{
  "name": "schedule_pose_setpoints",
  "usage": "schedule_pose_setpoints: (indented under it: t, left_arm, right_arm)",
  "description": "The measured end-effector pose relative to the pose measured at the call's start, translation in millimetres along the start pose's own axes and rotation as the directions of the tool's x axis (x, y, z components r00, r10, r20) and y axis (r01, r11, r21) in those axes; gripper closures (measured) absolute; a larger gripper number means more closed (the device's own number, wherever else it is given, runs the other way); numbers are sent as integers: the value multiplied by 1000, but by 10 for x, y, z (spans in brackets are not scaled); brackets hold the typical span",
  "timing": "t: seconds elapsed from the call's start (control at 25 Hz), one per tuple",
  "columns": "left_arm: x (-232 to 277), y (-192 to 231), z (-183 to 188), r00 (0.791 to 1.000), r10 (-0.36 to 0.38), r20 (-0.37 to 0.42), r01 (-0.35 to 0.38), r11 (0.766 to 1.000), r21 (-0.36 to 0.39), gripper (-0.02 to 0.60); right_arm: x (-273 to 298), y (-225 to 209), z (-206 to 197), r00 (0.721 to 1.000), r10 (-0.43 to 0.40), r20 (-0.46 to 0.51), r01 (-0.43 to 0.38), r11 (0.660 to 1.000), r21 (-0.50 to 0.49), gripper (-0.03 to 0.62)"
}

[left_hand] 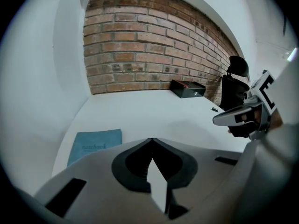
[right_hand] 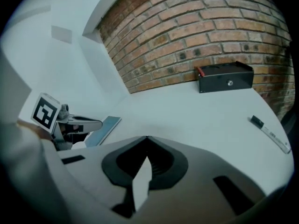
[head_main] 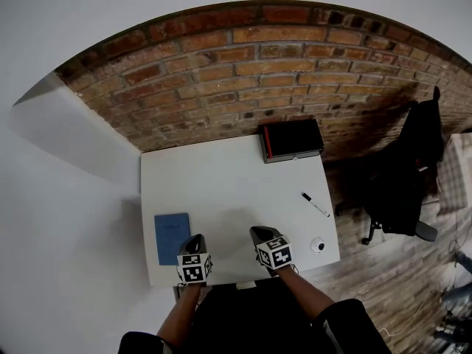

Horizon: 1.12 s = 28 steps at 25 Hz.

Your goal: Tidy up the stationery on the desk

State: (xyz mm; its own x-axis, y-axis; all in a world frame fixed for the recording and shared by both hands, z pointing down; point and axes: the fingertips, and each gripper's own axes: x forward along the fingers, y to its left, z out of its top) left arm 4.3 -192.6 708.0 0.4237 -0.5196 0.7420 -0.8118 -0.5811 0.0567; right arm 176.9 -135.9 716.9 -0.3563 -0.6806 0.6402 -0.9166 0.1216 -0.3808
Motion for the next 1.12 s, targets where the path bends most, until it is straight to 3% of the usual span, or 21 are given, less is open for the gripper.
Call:
schedule_pose_setpoints:
  t: [0.6,0.88,1.08,1.12]
  left_arm:
    - [273,-1471,477,981,-186,63,182,981,60,568]
    - [250,-1715,590,974,-216,66,212,975,67,568]
    - [252,-1732,579,978,-200,66,197,979,46,568]
    - [247,-1720,566,979,-195,64,192,980,43,568]
  right_arm:
    - [-768,-962,47,986,-98,136,94,995,37,572]
    - [-984,-1480,76,978,-165,129,176,981,-79,571]
    - [-1105,-1947,93,957,-278,80,289,931,-224,564]
    - [-1111,-2025,70,953,-298,60,304,919,-251,538]
